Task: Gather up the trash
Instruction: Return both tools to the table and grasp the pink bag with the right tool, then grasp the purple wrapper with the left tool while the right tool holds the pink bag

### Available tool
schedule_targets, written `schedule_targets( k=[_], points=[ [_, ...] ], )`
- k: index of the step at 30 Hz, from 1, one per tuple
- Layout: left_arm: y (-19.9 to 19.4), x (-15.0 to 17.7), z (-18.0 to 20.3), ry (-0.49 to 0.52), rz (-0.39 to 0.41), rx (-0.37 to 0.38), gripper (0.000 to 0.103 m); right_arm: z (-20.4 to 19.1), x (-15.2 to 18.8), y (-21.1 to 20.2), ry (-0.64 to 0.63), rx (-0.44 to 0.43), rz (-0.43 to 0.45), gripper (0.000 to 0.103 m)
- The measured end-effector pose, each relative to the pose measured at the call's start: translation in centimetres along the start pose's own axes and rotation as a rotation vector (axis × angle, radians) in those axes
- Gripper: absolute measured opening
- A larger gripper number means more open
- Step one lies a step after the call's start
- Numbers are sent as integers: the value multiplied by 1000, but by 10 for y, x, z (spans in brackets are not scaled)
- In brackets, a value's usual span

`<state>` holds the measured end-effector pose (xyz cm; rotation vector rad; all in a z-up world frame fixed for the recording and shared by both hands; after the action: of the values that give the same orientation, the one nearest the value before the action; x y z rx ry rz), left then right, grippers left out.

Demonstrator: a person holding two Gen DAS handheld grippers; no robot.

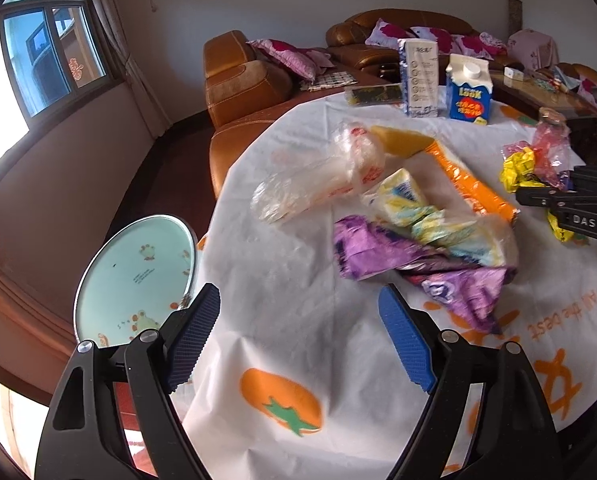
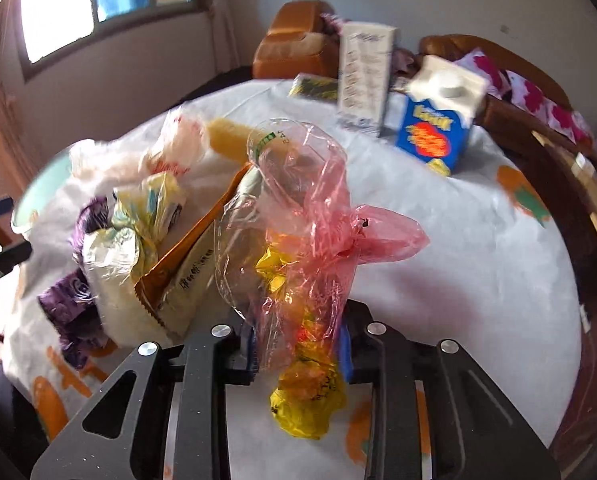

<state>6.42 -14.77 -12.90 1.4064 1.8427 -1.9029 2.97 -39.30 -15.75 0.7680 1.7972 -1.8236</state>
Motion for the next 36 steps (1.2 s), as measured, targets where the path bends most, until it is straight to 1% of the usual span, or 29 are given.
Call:
schedule_targets(
  k=[4,7,13,15,19,20,21,23,25,26,27,28,29,30,31,33,36],
  points=[
    [-4,-7,16,3,13,31,80,17,16,-28,81,21,52,28],
    [-8,-12,32,19,24,54,80,29,30,-47,117,58,78,29],
    [-15,-17,69,59,33,93,81,48,50,-66,168,92,104,29],
    [-19,-17,80,75,39,101,87,51,56,-72,181,92,116,29],
    [-25,-9,98,128,34,107,87,53,66,-78,195,84,131,29],
    [-25,-8,101,138,38,102,87,53,67,-78,199,80,132,29],
    [-23,-6,104,153,39,80,87,52,69,-78,204,75,134,29],
    [-14,-3,102,153,21,61,87,48,70,-77,205,62,136,29],
    [-4,0,95,141,-7,44,81,43,70,-77,198,51,140,29],
    [-1,1,91,136,-19,44,73,40,69,-77,194,44,143,29],
    [3,4,85,125,-35,57,59,37,69,-77,189,39,145,29],
    [5,6,82,117,-48,70,53,33,68,-77,184,35,149,29],
    [7,7,78,105,-63,89,44,30,66,-77,181,30,152,29],
    [9,9,74,96,-71,107,29,27,65,-77,176,24,153,29],
    [9,11,71,95,-77,125,22,23,64,-76,171,19,154,29],
    [8,13,66,88,-78,144,15,19,63,-77,162,15,157,29],
    [4,13,60,85,-69,152,14,11,59,-79,151,9,168,29]
  ],
)
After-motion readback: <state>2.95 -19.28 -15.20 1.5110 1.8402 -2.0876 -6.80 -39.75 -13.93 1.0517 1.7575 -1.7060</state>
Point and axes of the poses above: each gripper's, at about its wrist camera, not at the fingertips, and y roughly the way its jaws point, z to its right, x to its underside, the point moved 4 cm from there along y, roughly the way its jaws point, and after that the axes turned 1 degree about -y, right-handed, at the moved point
